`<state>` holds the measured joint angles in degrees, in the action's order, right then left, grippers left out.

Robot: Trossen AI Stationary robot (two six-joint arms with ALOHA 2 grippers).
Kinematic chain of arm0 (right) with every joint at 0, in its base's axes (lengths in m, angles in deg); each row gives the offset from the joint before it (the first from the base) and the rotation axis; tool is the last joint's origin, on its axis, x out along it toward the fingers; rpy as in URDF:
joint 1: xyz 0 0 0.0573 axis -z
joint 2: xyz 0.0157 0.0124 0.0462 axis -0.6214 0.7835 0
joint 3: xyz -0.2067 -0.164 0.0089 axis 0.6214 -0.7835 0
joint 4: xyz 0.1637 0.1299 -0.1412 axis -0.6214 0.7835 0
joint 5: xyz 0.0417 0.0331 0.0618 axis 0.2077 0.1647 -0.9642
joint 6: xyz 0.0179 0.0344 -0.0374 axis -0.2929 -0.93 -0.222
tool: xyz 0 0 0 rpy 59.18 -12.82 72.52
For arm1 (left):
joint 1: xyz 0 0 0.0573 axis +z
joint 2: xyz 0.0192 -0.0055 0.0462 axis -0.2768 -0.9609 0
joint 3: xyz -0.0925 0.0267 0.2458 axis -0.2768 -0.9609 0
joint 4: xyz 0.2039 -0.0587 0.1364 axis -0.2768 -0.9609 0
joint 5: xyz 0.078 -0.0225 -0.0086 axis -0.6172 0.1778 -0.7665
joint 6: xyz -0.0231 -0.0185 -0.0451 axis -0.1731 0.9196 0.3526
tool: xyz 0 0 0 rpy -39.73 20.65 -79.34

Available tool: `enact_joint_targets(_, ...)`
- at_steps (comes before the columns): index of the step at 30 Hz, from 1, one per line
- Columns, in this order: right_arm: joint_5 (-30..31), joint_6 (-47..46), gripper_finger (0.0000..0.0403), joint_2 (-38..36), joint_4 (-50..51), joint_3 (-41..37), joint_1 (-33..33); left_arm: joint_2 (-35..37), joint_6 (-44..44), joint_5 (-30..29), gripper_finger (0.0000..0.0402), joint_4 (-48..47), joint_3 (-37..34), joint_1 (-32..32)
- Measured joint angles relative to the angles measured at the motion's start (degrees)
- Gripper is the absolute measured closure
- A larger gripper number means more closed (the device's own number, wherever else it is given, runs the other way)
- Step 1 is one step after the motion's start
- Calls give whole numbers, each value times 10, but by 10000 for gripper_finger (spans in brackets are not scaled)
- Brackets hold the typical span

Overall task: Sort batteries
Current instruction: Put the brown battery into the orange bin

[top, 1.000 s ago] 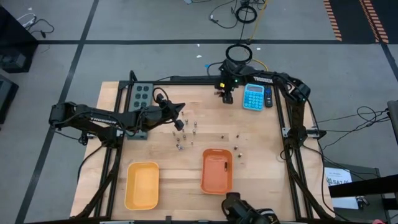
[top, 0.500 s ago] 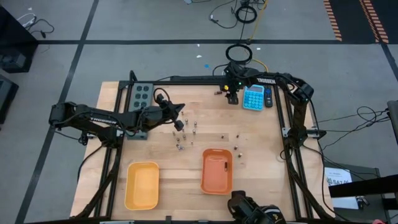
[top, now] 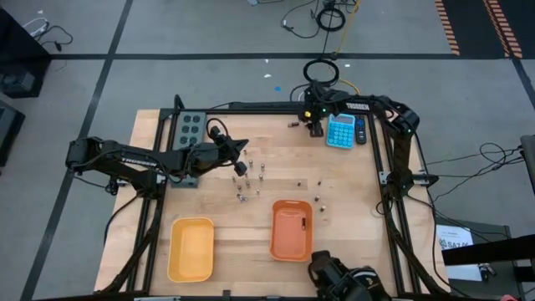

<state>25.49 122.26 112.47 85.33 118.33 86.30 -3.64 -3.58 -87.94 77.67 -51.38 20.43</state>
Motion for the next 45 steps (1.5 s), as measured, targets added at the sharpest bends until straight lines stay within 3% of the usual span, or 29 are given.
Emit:
enact_joint_targets(10, -4, 0, 208, 9, -1, 11, -18, 0, 0, 0, 388, 0, 0, 0)
enact_joint_targets(17, -99, -49, 209, 10, 18, 20, -20, 0, -1, 0, 388, 0, 0, 0)
enact_joint_targets(45, -98, -106, 209, 37, 29, 24, -81, 0, -5, 0, 388, -4, 0, 0)
